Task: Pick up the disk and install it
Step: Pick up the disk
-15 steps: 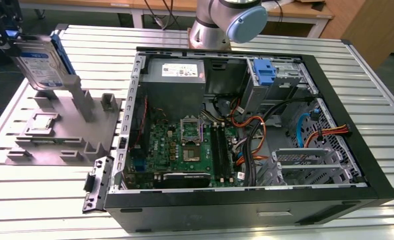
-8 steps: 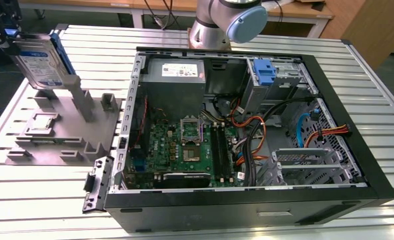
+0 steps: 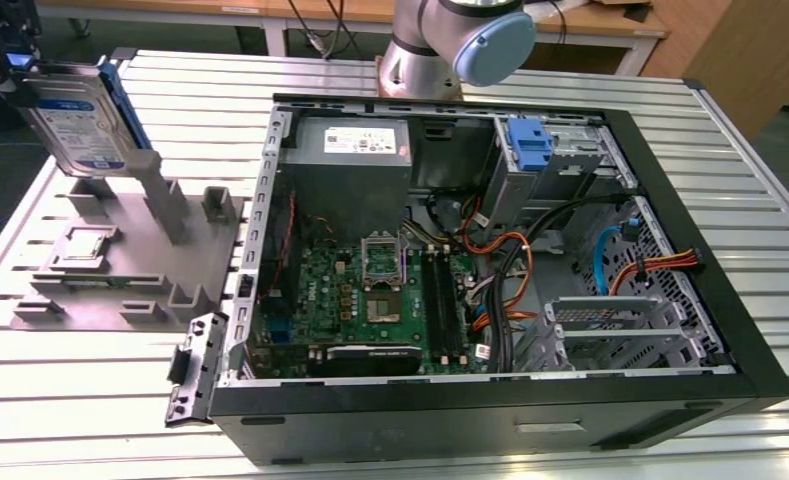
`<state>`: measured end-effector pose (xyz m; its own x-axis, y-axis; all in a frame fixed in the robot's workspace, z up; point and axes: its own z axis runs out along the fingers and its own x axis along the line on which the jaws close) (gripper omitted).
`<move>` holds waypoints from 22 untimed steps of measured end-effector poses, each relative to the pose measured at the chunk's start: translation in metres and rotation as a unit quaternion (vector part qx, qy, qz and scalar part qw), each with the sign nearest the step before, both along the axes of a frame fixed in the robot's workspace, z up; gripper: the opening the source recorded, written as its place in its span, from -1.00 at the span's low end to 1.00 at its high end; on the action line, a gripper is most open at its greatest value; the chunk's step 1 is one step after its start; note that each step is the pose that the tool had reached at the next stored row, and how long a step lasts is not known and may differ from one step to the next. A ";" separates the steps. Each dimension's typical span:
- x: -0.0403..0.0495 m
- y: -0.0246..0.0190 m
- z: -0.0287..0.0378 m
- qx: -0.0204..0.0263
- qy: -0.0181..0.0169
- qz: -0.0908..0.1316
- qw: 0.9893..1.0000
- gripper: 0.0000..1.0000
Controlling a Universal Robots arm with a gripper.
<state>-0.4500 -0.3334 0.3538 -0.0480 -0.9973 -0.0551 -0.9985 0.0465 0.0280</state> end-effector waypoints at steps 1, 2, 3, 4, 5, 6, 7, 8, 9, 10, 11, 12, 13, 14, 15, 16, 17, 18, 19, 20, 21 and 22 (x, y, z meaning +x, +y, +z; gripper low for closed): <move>0.0000 0.0000 0.0004 0.000 0.000 0.000 1.000 -0.26; 0.0000 0.0000 0.0007 0.000 0.000 0.000 1.000 -0.26; 0.0000 0.0000 0.0008 0.000 0.000 0.000 1.000 -0.26; 0.0000 0.0000 0.0011 0.000 0.000 0.000 1.000 -0.26; 0.0000 0.0000 0.0022 0.000 0.000 0.000 1.000 -0.26; 0.0000 0.0000 0.0023 0.000 0.000 0.000 1.000 -0.26; 0.0000 0.0000 0.0024 0.000 0.000 0.000 1.000 -0.26; 0.0000 0.0000 0.0026 0.000 0.000 0.000 1.000 -0.26; 0.0000 0.0000 0.0027 0.000 0.000 0.000 1.000 -0.26; 0.0000 0.0000 0.0047 0.000 0.000 0.000 1.000 -0.26; 0.0000 0.0000 0.0069 0.000 0.000 0.000 1.000 -0.26; 0.0000 0.0000 0.0070 0.000 0.000 0.000 1.000 -0.26; 0.0000 0.0000 0.0070 0.000 0.000 0.000 1.000 -0.26; 0.0000 0.0000 0.0071 0.000 0.000 0.000 1.000 -0.26; 0.0000 0.0000 0.0072 0.000 0.000 0.000 1.000 -0.26; 0.0000 0.0000 0.0077 0.000 0.000 0.000 1.000 -0.26; 0.0000 0.0000 0.0086 0.000 0.000 0.000 1.000 -0.26; 0.0000 0.0000 0.0088 0.000 0.000 0.000 1.000 -0.26; 0.0000 0.0000 0.0089 0.000 0.000 0.000 1.000 -0.26; 0.0000 0.0000 0.0091 0.000 0.000 0.000 1.000 -0.26; 0.0000 0.0000 0.0093 0.000 0.000 0.000 1.000 -0.26; 0.0000 0.0000 0.0127 0.000 0.000 0.000 1.000 -0.26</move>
